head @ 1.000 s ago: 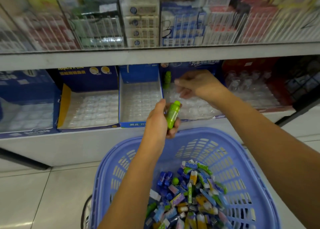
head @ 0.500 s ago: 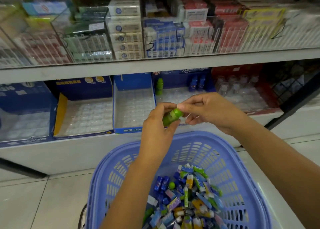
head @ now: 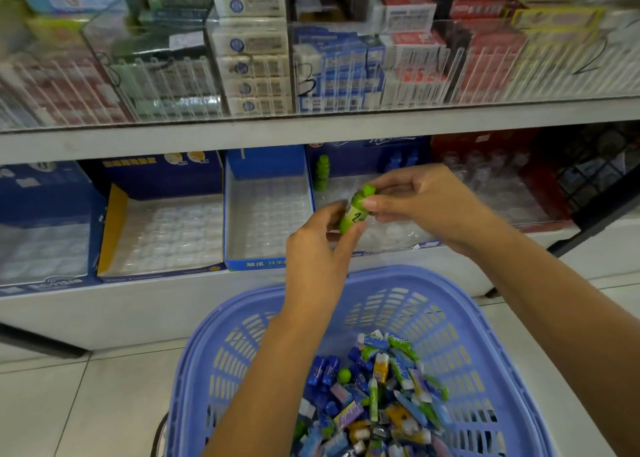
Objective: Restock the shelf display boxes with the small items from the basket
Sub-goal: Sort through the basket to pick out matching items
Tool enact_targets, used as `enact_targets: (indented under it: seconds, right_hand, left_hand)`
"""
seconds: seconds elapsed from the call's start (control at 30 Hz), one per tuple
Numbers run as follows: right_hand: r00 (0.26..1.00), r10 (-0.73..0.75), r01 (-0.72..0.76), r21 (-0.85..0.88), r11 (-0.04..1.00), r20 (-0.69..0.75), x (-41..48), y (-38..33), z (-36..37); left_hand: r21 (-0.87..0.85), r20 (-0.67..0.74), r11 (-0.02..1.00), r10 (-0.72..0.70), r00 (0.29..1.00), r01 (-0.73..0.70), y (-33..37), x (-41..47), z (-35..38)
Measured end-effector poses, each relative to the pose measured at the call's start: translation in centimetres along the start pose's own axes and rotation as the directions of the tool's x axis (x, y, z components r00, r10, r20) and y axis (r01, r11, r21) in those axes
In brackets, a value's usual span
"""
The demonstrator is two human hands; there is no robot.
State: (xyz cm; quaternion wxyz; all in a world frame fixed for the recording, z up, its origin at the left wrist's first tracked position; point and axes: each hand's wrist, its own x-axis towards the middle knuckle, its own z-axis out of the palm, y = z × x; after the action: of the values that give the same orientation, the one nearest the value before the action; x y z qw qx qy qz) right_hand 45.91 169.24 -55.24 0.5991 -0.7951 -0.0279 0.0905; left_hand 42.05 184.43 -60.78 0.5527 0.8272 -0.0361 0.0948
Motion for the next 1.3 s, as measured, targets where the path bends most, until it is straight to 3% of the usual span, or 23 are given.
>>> enact_targets:
  seconds: [0.1,0.2,0.33,0.5,0.8,1.0,1.3]
  right_hand:
    - [0.980,-0.109,0.075,-0.195,0.978,-0.169,2.2,-0.1,-0.4]
    - [0.962,-0.230,0.129,-0.497,0.858,-0.149,5.0,-0.1,-0.4]
    - [0.957,-0.244,0.119,-0.554,0.824,-0.156,8.2,0.6,0.4]
    - [0.966,-0.239,0.123,-0.647,0.753,-0.094,9.8,1.1,1.2]
    - [0.969,-0.245,0.193,-0.667,0.720,0.016,10.3,1.2,1.6]
    - [0.978,-0.192,0.182,-0.779,0.600,0.081,11.0,0.8,1.7]
    - [0.996,-0.084,0.040,-0.781,0.624,-0.017,11.1,0.3,2.5]
  left_hand:
    - [0.153,0.079,0.988,0.021,0.997,-0.033,-0.2,-0.2,0.6]
    - [0.437,0.317,0.887,0.004,0.948,-0.150,-0.4,-1.1,1.9]
    - [0.607,0.455,0.754,-0.072,0.887,-0.251,-1.4,-1.8,2.5]
    - [0.612,0.473,0.736,-0.048,0.880,-0.289,-1.8,-1.3,2.4]
    - [0.591,0.486,0.744,-0.022,0.873,-0.311,-2.2,-1.1,2.2]
    - [0.613,0.498,0.721,-0.034,0.867,-0.323,-2.3,-1.0,2.3]
    - [0.639,0.516,0.688,-0.050,0.855,-0.345,-2.0,-1.1,2.2]
